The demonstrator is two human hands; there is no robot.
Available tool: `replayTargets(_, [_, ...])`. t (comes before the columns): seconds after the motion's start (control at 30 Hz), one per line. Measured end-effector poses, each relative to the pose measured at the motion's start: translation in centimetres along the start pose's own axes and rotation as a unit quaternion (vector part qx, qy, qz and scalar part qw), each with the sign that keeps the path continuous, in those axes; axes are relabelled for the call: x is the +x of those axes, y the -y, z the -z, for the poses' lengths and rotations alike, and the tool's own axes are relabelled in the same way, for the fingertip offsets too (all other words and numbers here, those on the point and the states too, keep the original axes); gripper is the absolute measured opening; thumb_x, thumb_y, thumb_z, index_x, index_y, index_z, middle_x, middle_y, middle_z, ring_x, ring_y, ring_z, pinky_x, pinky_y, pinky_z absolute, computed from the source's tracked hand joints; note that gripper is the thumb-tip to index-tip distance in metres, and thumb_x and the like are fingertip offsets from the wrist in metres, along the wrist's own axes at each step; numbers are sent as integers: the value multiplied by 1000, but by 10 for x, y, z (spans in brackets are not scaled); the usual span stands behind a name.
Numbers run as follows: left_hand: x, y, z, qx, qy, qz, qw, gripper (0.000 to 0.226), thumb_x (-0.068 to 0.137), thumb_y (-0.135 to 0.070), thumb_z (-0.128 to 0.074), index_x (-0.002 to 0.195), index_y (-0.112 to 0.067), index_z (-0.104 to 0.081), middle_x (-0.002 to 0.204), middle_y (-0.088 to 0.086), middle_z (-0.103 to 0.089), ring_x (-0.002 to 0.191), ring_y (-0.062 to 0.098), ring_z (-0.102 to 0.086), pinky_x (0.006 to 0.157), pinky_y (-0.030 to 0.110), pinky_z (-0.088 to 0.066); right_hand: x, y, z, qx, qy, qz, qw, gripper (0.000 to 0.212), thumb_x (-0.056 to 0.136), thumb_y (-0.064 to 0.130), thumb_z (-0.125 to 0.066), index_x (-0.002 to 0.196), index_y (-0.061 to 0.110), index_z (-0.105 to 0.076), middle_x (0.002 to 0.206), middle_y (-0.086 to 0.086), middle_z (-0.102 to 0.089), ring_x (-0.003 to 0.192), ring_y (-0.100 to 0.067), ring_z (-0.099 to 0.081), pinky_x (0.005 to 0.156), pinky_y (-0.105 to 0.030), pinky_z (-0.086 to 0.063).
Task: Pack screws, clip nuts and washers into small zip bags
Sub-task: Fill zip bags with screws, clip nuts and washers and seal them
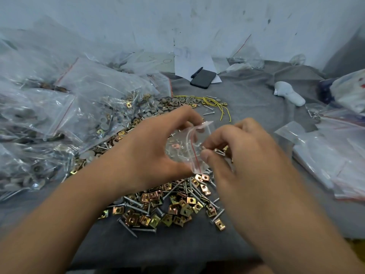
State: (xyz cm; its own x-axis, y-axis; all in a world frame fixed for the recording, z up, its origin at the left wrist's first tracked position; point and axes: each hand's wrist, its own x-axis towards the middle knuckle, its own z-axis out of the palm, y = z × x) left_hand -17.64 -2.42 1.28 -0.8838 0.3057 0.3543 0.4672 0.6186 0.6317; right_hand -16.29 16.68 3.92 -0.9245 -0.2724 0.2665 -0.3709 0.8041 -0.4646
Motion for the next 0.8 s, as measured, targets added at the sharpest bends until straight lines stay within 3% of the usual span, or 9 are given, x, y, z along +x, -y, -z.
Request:
replayTargets(0.1, [0, 2, -1, -14, 0, -14, 1000, 50, 77, -40, -84, 120, -34, -60, 110, -12, -71, 102, 15, -72, 80, 42, -58, 0, 7, -11, 28, -35, 24, 999, 12, 92, 39, -70, 104, 36, -69, 106, 14, -46, 104, -6, -48, 79, -27, -39])
replayTargets(0.23, [0, 10, 5, -24, -31, -19, 999, 49, 78, -49, -83, 119, -36, -59, 109, -12, -72, 98, 13, -74, 76, 38, -59, 3, 9, -20, 235, -114, 72, 963, 19, 99, 22, -69, 109, 35, -78, 101, 14, -63, 90, -1, -61, 74, -11, -44])
replayTargets(0.33, [0, 16, 11, -28, -65, 13, 997, 53, 74, -62, -86, 117, -45, -59, 115, -22, -73, 110, 0, -71, 91, 35, -59, 19, -18, -9, 334, -178, 56, 924, 18, 99, 21, -67, 104, 34, -77, 88, 14, -71, 76, -2, -64, 64, -11, -45])
replayTargets(0.43, [-2, 20, 15, -48, -79, 32, 995, 52, 72, -61, -86, 115, -49, -60, 116, -24, -75, 111, -5, -70, 92, 33, -56, 34, -84, 5, 200, -235, -57, 950, 12, 95, 22, -72, 94, 32, -79, 81, 15, -73, 78, -5, -66, 75, -29, -53])
replayTargets(0.57, [-2, 22, 17, -54, -91, 32, 994, 54, 69, -54, -88, 115, -48, -61, 115, -20, -76, 106, -1, -74, 86, 38, -61, 21, -156, 7, 72, -142, -186, 970, 14, 88, 18, -79, 85, 32, -80, 87, 10, -77, 89, -13, -71, 85, -29, -51])
replayTargets(0.67, [-1, 26, 15, -62, -94, 27, 993, 57, 74, -62, -89, 121, -42, -62, 117, -14, -77, 108, 8, -75, 89, 47, -61, 22, -168, 2, 21, -91, -171, 981, 11, 83, 21, -83, 87, 31, -83, 87, 13, -72, 81, -3, -65, 78, -10, -44])
replayTargets(0.8, [-2, 35, 12, -61, -105, 17, 992, 64, 74, -64, -89, 126, -38, -62, 120, -9, -77, 111, 14, -75, 96, 52, -57, 30, -166, -7, -18, -47, -141, 989, 17, 81, 27, -87, 96, 34, -82, 90, 9, -65, 81, -10, -59, 77, -27, -44])
